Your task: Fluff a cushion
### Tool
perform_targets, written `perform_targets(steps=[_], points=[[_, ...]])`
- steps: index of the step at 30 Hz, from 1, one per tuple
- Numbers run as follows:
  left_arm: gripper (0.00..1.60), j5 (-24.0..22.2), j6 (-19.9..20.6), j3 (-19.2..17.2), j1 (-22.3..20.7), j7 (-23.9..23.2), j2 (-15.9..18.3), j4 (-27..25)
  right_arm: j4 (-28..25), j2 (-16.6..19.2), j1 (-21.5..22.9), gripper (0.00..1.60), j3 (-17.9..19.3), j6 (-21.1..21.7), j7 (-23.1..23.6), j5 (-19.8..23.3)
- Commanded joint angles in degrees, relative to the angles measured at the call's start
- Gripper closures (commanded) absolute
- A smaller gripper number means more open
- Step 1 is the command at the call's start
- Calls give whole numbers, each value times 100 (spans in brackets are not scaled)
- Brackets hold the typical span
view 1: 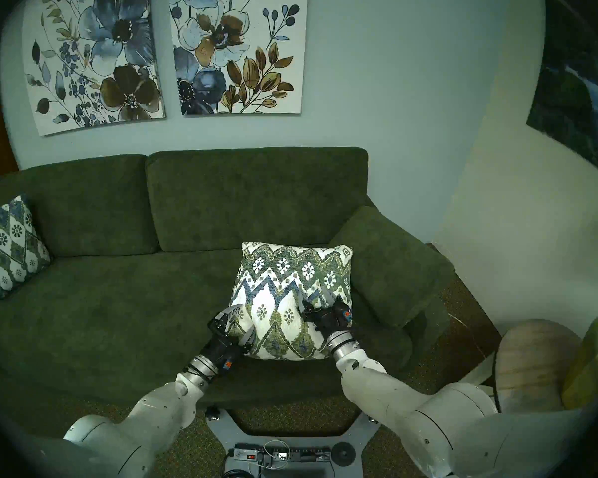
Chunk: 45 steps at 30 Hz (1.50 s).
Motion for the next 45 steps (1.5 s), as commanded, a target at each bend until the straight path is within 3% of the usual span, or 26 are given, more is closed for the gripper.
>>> perform_targets(steps=[1,14,27,29,32,36,45], points=[[0,67,158,-132,-345,378,378,-548,190,-147,-197,0,-94,103,-33,-65],[0,432,463,-419,-520,702,1103,-1277,239,-249,-119,0,-166,81,-187,-74],[0,577,649,-685,-633,1025,1527,-2404,376,-322,-21,0,-309,123,-299,-119],[0,588,653,-685,-657,1035,1528,-2434,390,-332,-13,0,-325,130,-308,-126],[0,696,632,-521,-614,963,1380,-2885,477,-410,51,0,-427,181,-372,-178],[0,803,634,-358,-578,831,1230,-2958,522,-400,100,0,-482,214,-411,-202],[0,1042,850,191,-543,288,650,-2090,543,-234,151,0,-489,94,-452,-134]])
